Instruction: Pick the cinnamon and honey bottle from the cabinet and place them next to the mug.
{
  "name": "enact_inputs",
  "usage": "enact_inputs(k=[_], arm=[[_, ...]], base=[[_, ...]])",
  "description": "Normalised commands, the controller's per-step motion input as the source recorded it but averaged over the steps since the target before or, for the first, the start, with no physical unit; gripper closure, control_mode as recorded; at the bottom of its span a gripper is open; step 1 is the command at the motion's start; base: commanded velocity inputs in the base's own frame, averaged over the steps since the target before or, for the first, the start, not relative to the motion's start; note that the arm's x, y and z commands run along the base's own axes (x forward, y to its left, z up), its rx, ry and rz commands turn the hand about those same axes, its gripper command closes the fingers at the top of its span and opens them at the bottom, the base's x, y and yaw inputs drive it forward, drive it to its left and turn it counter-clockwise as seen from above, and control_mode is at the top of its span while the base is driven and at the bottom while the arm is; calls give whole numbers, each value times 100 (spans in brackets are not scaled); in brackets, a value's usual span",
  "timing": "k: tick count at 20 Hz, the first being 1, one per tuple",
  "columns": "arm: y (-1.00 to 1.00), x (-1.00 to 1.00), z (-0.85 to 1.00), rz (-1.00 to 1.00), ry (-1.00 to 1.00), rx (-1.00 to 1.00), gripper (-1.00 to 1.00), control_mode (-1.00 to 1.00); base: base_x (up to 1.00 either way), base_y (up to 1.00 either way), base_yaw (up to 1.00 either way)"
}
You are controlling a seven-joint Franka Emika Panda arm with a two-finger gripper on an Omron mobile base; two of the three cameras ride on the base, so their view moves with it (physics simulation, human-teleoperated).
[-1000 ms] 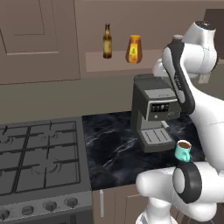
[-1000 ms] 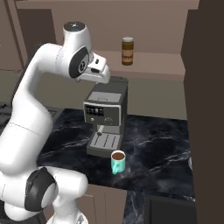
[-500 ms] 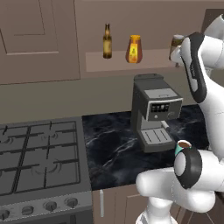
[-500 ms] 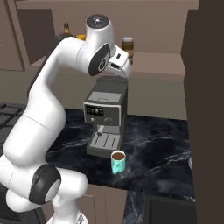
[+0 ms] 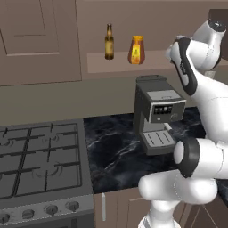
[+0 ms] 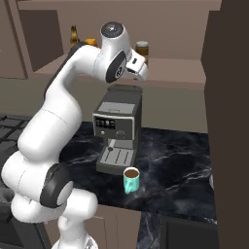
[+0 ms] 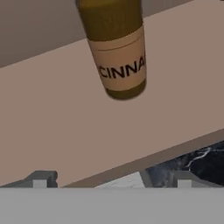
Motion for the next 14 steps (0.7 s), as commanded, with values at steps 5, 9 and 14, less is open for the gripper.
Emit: enact_inputs(k=[5, 9, 14], arm=[[0, 57, 11, 0, 0, 0, -100, -100], [-11, 39, 36, 0, 0, 0, -100, -100], [-12, 54, 13, 0, 1, 0, -100, -100]], base=[[0, 0, 0], [0, 0, 0], [0, 0, 0]])
